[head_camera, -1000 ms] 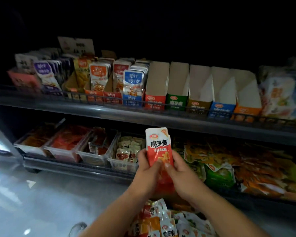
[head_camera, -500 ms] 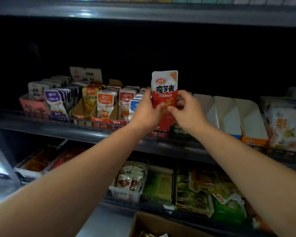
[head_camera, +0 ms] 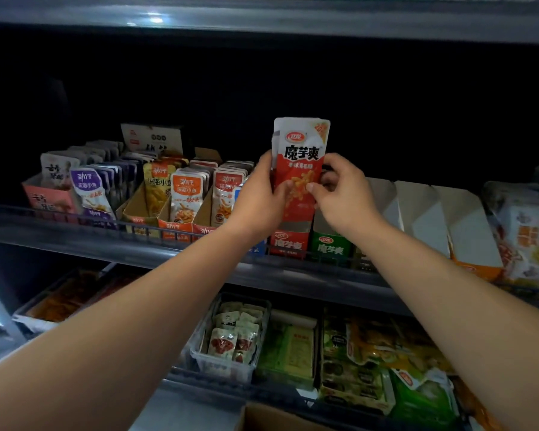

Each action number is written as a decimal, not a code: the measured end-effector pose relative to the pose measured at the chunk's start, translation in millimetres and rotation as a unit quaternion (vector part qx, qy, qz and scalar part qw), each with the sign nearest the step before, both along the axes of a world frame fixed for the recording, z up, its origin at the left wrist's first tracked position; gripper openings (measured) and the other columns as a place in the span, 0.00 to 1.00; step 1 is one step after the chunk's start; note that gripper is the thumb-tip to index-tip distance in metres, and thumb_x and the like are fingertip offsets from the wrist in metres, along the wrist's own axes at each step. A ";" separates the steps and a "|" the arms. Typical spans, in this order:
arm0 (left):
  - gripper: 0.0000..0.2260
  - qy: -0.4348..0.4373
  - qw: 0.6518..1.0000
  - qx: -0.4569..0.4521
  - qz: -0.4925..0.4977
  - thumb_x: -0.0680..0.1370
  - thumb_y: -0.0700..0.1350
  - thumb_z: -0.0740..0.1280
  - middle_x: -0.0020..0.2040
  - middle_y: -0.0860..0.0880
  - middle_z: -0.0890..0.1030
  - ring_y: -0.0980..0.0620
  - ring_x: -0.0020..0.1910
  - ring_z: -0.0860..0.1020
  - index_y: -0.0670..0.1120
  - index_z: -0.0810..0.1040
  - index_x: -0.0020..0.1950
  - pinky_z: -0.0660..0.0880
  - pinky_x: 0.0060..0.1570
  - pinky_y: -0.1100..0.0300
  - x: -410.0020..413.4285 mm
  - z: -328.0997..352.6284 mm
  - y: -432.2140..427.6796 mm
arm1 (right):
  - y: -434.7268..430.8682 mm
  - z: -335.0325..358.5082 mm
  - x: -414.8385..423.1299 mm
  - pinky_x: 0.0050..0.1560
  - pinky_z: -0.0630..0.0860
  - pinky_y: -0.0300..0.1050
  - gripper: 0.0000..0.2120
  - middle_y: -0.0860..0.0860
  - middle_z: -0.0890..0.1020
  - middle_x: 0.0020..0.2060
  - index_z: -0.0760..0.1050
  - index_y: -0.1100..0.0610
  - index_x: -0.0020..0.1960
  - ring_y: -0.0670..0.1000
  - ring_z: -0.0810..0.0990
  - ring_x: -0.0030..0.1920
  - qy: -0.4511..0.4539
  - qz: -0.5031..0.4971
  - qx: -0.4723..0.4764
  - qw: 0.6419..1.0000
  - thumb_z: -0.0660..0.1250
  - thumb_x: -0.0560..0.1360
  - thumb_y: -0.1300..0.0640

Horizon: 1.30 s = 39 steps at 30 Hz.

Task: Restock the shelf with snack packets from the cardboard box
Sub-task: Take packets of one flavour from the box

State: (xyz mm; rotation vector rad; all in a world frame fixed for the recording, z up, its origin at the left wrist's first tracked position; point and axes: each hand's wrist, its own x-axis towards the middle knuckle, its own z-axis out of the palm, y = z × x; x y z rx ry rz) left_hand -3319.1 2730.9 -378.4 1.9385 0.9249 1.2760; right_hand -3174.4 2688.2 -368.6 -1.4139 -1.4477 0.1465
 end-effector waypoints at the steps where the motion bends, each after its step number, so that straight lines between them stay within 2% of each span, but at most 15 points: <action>1: 0.20 0.001 1.000 0.004 0.002 0.85 0.45 0.63 0.60 0.59 0.75 0.65 0.51 0.76 0.54 0.64 0.77 0.73 0.40 0.74 1.5 1.6 1.2 | 1.9 1.7 0.5 0.48 0.83 0.50 0.13 0.45 0.81 0.46 0.73 0.47 0.62 0.45 0.81 0.47 -0.003 -0.003 0.000 1.000 0.68 0.79 0.58; 5: 0.21 0.022 1.000 -0.011 0.003 0.85 0.43 0.63 0.66 0.54 0.76 0.57 0.61 0.75 0.53 0.64 0.78 0.76 0.53 0.61 5.4 -6.8 7.5 | 8.7 -6.6 3.2 0.49 0.83 0.51 0.14 0.48 0.82 0.48 0.72 0.50 0.63 0.47 0.82 0.49 0.010 0.003 -0.032 0.999 0.67 0.80 0.60; 9: 0.20 0.101 0.994 0.027 0.033 0.85 0.44 0.64 0.65 0.51 0.80 0.50 0.62 0.79 0.53 0.66 0.76 0.79 0.54 0.56 3.8 -27.9 8.1 | 7.0 -24.7 7.5 0.48 0.79 0.45 0.13 0.49 0.83 0.49 0.71 0.51 0.63 0.50 0.82 0.50 -0.012 -0.004 -0.085 0.996 0.67 0.80 0.60; 11: 0.19 0.120 0.990 0.061 0.044 0.84 0.45 0.64 0.63 0.51 0.81 0.49 0.60 0.80 0.51 0.67 0.75 0.80 0.55 0.52 2.9 -31.9 6.3 | 5.3 -28.4 9.6 0.50 0.79 0.46 0.14 0.50 0.82 0.50 0.70 0.52 0.64 0.51 0.81 0.51 -0.014 -0.009 -0.098 0.995 0.67 0.80 0.59; 13: 0.18 0.132 0.987 0.075 0.051 0.84 0.46 0.65 0.62 0.50 0.82 0.50 0.59 0.80 0.50 0.69 0.74 0.81 0.55 0.51 2.2 -32.0 4.4 | 4.5 -29.6 11.3 0.53 0.79 0.49 0.14 0.50 0.82 0.51 0.69 0.51 0.65 0.51 0.80 0.52 -0.013 -0.009 -0.108 0.994 0.66 0.80 0.59; 15: 0.18 0.127 0.988 0.066 0.048 0.84 0.46 0.65 0.62 0.50 0.82 0.50 0.60 0.81 0.49 0.70 0.73 0.81 0.56 0.51 1.7 -30.7 2.7 | 3.1 -30.0 12.5 0.52 0.79 0.49 0.13 0.49 0.82 0.49 0.69 0.51 0.63 0.50 0.80 0.51 -0.016 -0.012 -0.110 0.994 0.66 0.80 0.58; 18: 0.18 0.101 0.993 0.045 0.037 0.84 0.46 0.66 0.63 0.50 0.82 0.50 0.61 0.80 0.50 0.70 0.74 0.81 0.58 0.51 1.2 -28.7 -0.4 | -0.1 -28.9 14.8 0.43 0.74 0.39 0.11 0.48 0.81 0.47 0.69 0.50 0.60 0.48 0.79 0.50 -0.012 -0.015 -0.103 0.994 0.66 0.80 0.58; 20: 0.19 0.093 0.994 0.050 0.034 0.84 0.46 0.66 0.64 0.50 0.82 0.51 0.61 0.80 0.51 0.70 0.74 0.81 0.57 0.53 1.2 -29.2 -2.1 | -2.4 -28.2 16.0 0.40 0.71 0.36 0.11 0.47 0.81 0.48 0.69 0.50 0.59 0.48 0.79 0.50 -0.012 -0.017 -0.100 0.995 0.67 0.80 0.58; 22: 0.18 0.087 0.994 0.052 0.038 0.84 0.45 0.66 0.62 0.51 0.82 0.52 0.59 0.81 0.51 0.70 0.73 0.81 0.55 0.55 0.6 -31.9 -2.7 | -4.3 -28.4 15.2 0.42 0.73 0.37 0.12 0.47 0.80 0.51 0.69 0.50 0.60 0.48 0.79 0.51 -0.013 -0.012 -0.101 0.995 0.67 0.80 0.59; 24: 0.17 0.075 0.996 0.039 0.039 0.84 0.44 0.66 0.62 0.51 0.82 0.52 0.59 0.81 0.51 0.71 0.73 0.82 0.55 0.55 0.0 -35.0 -1.6 | -5.2 -29.5 12.0 0.50 0.77 0.43 0.14 0.46 0.79 0.53 0.69 0.51 0.64 0.49 0.78 0.54 -0.018 -0.001 -0.107 0.994 0.66 0.80 0.59; 26: 0.18 0.073 0.996 0.028 0.040 0.84 0.43 0.65 0.63 0.51 0.82 0.52 0.59 0.81 0.51 0.71 0.73 0.82 0.55 0.54 -0.3 -36.4 -0.1 | -4.4 -29.6 9.8 0.54 0.77 0.46 0.16 0.46 0.78 0.55 0.68 0.51 0.67 0.48 0.77 0.55 -0.031 0.002 -0.121 0.992 0.65 0.81 0.58; 29: 0.18 0.105 0.992 0.044 0.051 0.84 0.41 0.65 0.60 0.52 0.83 0.52 0.57 0.82 0.51 0.72 0.73 0.82 0.54 0.53 0.1 -41.5 2.8 | -2.9 -28.9 9.3 0.53 0.74 0.44 0.16 0.46 0.76 0.56 0.66 0.53 0.70 0.47 0.75 0.55 -0.026 0.013 -0.153 0.988 0.62 0.83 0.55; 34: 0.15 0.141 0.986 0.053 0.076 0.82 0.45 0.67 0.60 0.49 0.79 0.47 0.63 0.76 0.50 0.74 0.69 0.78 0.61 0.44 0.4 -58.8 5.5 | -4.2 -31.4 10.9 0.50 0.73 0.43 0.16 0.47 0.78 0.57 0.68 0.52 0.69 0.48 0.76 0.54 -0.050 0.016 -0.179 0.983 0.62 0.83 0.50; 37: 0.15 0.129 0.986 0.056 0.088 0.82 0.42 0.66 0.60 0.48 0.78 0.47 0.62 0.75 0.49 0.74 0.69 0.77 0.62 0.44 2.4 -62.5 4.0 | -2.6 -33.5 9.9 0.53 0.73 0.44 0.19 0.47 0.77 0.60 0.66 0.52 0.71 0.47 0.75 0.55 -0.027 0.024 -0.167 0.985 0.63 0.82 0.52; 39: 0.17 0.105 0.989 0.053 0.085 0.82 0.40 0.66 0.60 0.50 0.79 0.49 0.61 0.76 0.50 0.73 0.69 0.78 0.61 0.46 2.9 -61.5 2.0 | -1.6 -34.5 9.0 0.52 0.73 0.42 0.21 0.45 0.77 0.59 0.65 0.52 0.72 0.45 0.75 0.55 -0.006 0.026 -0.155 0.987 0.64 0.81 0.50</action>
